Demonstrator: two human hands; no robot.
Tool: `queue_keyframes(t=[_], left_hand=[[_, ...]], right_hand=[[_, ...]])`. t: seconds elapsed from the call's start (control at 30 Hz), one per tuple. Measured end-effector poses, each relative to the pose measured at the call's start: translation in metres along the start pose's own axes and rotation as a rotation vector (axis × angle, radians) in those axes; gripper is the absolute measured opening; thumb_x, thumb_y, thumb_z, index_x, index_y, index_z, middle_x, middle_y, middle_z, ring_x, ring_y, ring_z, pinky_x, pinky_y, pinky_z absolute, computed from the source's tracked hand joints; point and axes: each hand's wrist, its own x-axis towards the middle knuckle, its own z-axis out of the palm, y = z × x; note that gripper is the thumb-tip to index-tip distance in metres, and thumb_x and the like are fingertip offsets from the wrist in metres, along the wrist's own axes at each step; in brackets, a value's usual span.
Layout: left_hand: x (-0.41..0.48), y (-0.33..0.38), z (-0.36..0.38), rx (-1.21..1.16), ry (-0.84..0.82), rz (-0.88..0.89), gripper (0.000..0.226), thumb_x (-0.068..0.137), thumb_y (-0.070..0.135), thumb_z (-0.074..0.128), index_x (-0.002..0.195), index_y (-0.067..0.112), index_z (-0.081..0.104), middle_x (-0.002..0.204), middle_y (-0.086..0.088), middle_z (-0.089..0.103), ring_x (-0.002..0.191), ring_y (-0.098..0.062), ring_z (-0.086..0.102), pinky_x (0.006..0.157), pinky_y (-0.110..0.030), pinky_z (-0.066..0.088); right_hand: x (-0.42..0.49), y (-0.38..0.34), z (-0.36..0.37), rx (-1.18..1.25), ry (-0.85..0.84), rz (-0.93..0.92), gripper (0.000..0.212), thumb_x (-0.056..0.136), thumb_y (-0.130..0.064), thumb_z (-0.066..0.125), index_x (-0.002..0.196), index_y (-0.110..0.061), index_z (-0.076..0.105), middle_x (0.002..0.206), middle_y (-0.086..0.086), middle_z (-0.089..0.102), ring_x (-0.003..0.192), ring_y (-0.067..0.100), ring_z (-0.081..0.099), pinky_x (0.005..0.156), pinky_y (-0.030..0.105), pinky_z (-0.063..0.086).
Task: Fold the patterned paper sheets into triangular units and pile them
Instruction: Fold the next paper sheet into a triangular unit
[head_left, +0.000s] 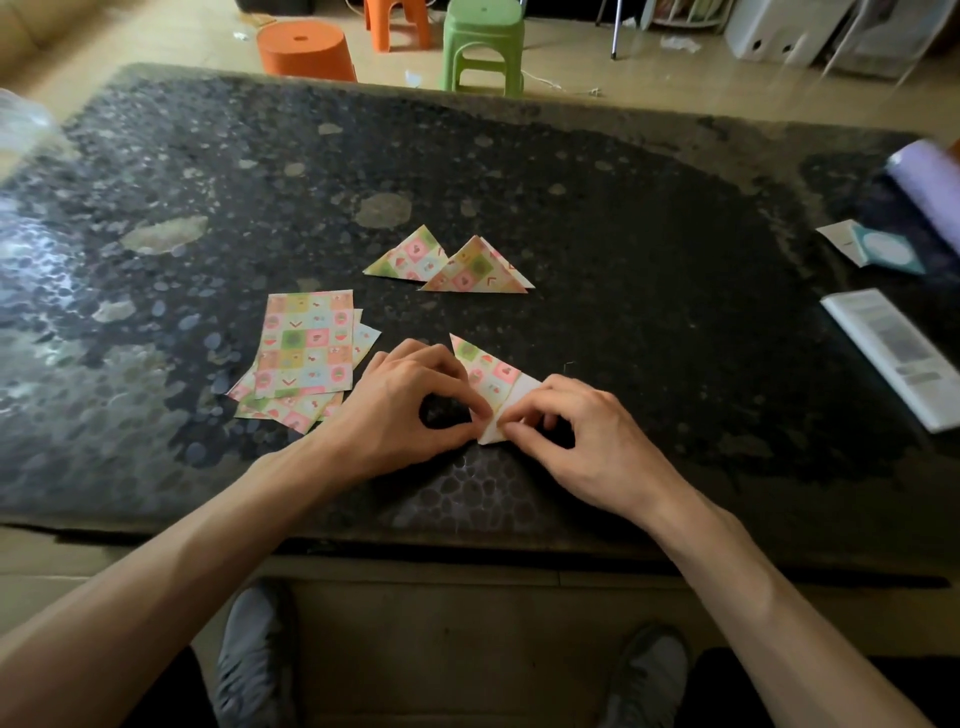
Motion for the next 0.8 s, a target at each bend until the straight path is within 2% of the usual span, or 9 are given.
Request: queue_keyframes(t=[0.1, 0.3, 0.47, 0.7, 0.8], left_hand=[[-0.001, 0.001, 0.0, 0.011, 0.008, 0.024, 0.02, 0.084, 0.056, 0.069, 0.1, 0.047, 0.077, 0.11, 0.022, 0.057, 0.112, -0.006, 0.049, 0.093, -0.044, 0.046], [-0.005, 0.003, 0.006, -0.02, 0.069, -0.039, 0.03, 0.082, 0.066, 0.057, 0.097, 0.049, 0.077, 0.11, 0.025, 0.058, 0.113, 0.0, 0.049, 0.099, -0.04, 0.037], [-0.009, 0.007, 0.015, -0.004, 0.131, -0.057, 0.023, 0.082, 0.063, 0.07, 0.098, 0.048, 0.076, 0.113, 0.024, 0.057, 0.116, 0.0, 0.046, 0.099, -0.037, 0.034], [-0.007, 0.008, 0.014, -0.013, 0.129, -0.074, 0.025, 0.08, 0.064, 0.068, 0.098, 0.048, 0.075, 0.113, 0.023, 0.058, 0.115, -0.002, 0.047, 0.098, -0.04, 0.036], [-0.007, 0.008, 0.014, -0.011, 0.121, -0.079, 0.025, 0.08, 0.063, 0.068, 0.098, 0.048, 0.076, 0.113, 0.023, 0.058, 0.115, -0.002, 0.047, 0.098, -0.04, 0.036]], right_hand=[[0.002, -0.002, 0.004, 0.005, 0.051, 0.029, 0.007, 0.094, -0.04, 0.071, 0.099, -0.037, 0.075, 0.094, -0.017, 0.058, 0.091, 0.001, 0.058, 0.078, 0.024, 0.051], [0.002, -0.002, 0.013, -0.045, 0.124, 0.031, 0.007, 0.092, -0.041, 0.071, 0.094, -0.035, 0.073, 0.082, -0.018, 0.06, 0.088, 0.003, 0.056, 0.074, 0.028, 0.05], [0.005, -0.001, 0.016, -0.053, 0.14, 0.055, 0.009, 0.091, -0.044, 0.072, 0.094, -0.035, 0.072, 0.082, -0.017, 0.06, 0.085, 0.003, 0.055, 0.07, 0.024, 0.048], [0.004, -0.004, 0.021, -0.072, 0.169, 0.079, 0.009, 0.092, -0.043, 0.072, 0.094, -0.034, 0.072, 0.084, -0.017, 0.058, 0.082, 0.003, 0.054, 0.067, 0.021, 0.046], [0.003, -0.005, 0.02, -0.04, 0.195, 0.078, 0.01, 0.09, -0.041, 0.074, 0.096, -0.033, 0.071, 0.083, -0.014, 0.059, 0.08, 0.005, 0.056, 0.067, 0.025, 0.049]])
